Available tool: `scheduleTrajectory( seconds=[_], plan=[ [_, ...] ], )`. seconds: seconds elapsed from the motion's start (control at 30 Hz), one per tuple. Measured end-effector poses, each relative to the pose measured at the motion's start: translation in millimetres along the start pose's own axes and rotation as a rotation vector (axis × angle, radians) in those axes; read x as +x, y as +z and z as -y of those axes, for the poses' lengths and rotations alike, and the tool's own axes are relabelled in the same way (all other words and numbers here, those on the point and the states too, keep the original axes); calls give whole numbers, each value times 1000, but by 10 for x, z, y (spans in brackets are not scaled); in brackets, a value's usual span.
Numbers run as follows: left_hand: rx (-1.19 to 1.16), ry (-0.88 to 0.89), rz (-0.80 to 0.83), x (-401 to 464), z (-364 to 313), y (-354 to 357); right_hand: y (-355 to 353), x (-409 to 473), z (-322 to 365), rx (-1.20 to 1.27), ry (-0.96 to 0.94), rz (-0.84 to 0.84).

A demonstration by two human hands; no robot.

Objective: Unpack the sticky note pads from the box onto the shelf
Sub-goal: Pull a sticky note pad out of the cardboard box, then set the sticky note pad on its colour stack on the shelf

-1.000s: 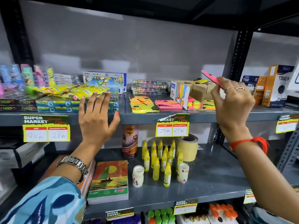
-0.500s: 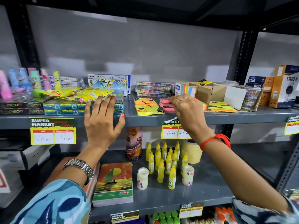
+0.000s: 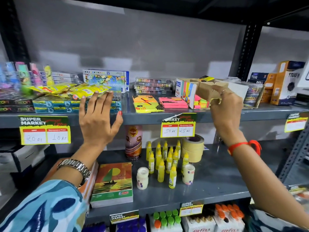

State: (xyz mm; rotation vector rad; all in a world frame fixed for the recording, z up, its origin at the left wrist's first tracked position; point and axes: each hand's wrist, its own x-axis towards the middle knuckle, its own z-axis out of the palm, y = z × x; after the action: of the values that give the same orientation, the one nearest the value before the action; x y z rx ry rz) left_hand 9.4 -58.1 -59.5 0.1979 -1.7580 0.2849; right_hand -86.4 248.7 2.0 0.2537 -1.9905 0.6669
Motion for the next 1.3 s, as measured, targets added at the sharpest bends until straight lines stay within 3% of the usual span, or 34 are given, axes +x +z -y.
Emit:
scheduleTrajectory(
  seconds=[0.07, 0.3, 0.4, 0.53, 0.77, 0.97, 1.13, 1.3],
  plan=[
    [-2, -4, 4, 0, -4, -3, -32, 74, -150, -80, 42, 125],
    [-12, -11, 22, -5, -12, -15, -66, 332, -342, -298, -106, 624],
    [-13, -11, 28, -3, -12, -18, -115, 345, -337, -326, -111, 691],
    [-5, -12, 21, -4, -12, -14, -258, 189, -296, -431, -179, 641],
    [-13, -16, 16, -8, -21, -17, -366, -22, -243, -460, -227, 324],
    [3, -14, 14, 2, -16, -17, -433, -21, -67, -175, -225, -163],
    [11, -7, 30, 4, -10, -28, -256, -146, 522, -28, -562, -177],
    [11, -2, 48, 9, -8, -51, -74, -345, 1016, 24, -683, 62]
  ],
)
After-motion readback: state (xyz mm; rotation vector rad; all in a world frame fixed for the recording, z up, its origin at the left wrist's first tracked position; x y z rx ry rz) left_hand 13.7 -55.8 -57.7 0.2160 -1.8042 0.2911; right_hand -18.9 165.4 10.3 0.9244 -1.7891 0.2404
